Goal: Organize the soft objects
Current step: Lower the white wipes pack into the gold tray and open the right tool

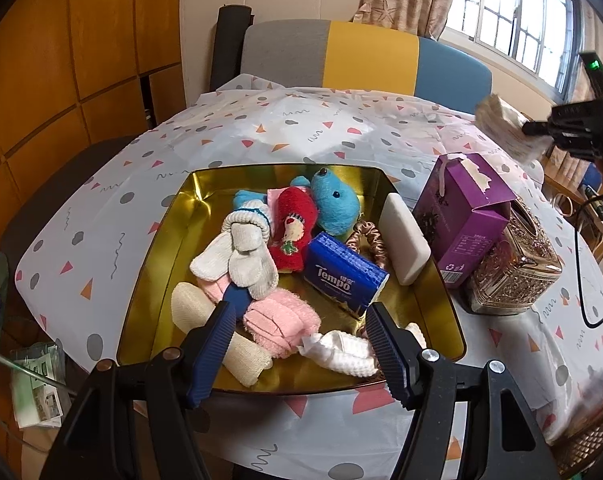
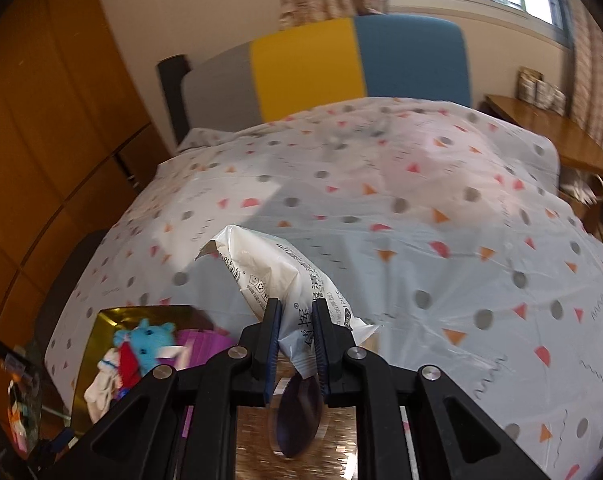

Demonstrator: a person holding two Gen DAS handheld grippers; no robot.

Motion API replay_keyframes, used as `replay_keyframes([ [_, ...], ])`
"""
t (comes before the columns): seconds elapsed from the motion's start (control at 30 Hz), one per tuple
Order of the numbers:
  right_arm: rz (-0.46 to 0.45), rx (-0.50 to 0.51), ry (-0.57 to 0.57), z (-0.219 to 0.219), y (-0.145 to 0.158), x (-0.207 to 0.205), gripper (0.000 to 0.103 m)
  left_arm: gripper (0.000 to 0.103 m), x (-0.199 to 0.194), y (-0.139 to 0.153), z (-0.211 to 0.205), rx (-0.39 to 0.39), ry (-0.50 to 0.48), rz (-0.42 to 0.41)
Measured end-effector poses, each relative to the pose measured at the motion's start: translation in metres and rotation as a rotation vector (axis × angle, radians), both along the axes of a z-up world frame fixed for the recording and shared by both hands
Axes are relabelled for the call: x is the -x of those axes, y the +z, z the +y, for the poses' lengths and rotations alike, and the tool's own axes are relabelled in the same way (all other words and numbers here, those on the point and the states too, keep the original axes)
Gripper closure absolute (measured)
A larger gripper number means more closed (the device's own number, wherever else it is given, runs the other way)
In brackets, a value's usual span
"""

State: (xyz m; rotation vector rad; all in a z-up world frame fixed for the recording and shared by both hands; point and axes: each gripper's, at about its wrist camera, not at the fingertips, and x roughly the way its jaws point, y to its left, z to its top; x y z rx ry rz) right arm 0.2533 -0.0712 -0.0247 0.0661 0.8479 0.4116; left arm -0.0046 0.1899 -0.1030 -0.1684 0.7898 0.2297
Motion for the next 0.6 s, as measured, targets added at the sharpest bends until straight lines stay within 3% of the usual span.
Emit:
replay_keyframes([
  [0.37,-0.044,-0.004,0.269,0.093,0.008,0.044,0.089,0.035,0.005,-0.003,0.009,-0.001,0.027,0.004],
  [0.6,-0.008,0.027,0.428,0.147,-0.022,0.079,0.089,0.035,0.014,-0.006,0.027,0.005,0.093,0.000],
])
